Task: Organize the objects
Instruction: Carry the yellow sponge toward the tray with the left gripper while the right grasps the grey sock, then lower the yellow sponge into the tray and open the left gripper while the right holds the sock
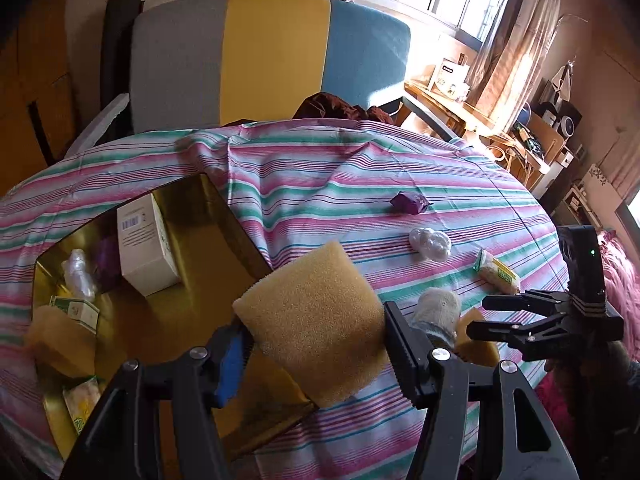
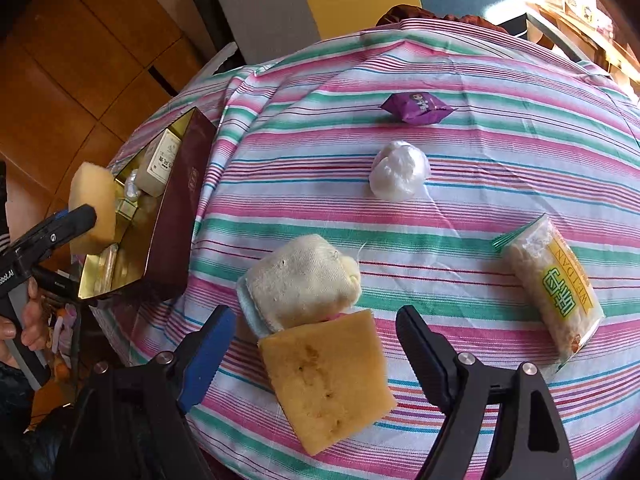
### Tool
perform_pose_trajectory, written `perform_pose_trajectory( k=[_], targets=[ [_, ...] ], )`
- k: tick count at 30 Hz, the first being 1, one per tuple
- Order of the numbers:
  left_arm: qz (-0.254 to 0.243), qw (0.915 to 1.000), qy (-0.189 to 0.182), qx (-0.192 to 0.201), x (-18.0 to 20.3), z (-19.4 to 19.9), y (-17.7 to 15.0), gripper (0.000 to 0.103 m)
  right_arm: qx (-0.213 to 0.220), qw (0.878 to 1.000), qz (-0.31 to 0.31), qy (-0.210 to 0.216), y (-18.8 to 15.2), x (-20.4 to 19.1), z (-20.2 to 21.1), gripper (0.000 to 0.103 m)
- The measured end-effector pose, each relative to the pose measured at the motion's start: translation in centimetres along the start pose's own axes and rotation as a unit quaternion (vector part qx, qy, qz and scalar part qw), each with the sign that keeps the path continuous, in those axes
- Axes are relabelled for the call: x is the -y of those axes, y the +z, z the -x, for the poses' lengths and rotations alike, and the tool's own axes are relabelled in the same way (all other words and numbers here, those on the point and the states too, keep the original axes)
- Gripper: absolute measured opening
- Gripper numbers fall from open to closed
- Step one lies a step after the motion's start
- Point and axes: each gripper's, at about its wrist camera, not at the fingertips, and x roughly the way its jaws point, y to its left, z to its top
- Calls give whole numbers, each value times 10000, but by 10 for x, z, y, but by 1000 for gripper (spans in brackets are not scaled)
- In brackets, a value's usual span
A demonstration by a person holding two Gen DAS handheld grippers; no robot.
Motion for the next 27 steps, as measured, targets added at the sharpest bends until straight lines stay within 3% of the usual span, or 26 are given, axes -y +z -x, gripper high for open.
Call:
perform_pose_trajectory(
  k=[5, 10, 15, 18, 22, 27],
  targets=[
    [237, 9997, 44, -4, -22, 13, -17, 62, 366, 9993, 53, 83, 5, -9, 6, 84],
    [519, 9987, -1, -12, -42, 28, -34, 62, 248, 9959, 850, -158, 1, -42, -10, 84],
    [789, 9969, 29, 18, -62, 44, -50, 63, 15, 9815, 1565, -1102, -6, -64, -41, 87],
    [868, 9962, 98, 30, -72, 50, -59, 63, 59, 9769, 1645, -1361, -4, -62, -48, 87],
    [1001, 9949, 147, 45, -84, 56, -68, 63, 166, 9788, 1443, -1445, 5, -53, -50, 82],
    [1205, 9926, 175, 29, -96, 59, -78, 63, 277, 9864, 1193, -1096, 8, -48, -43, 83]
  ],
)
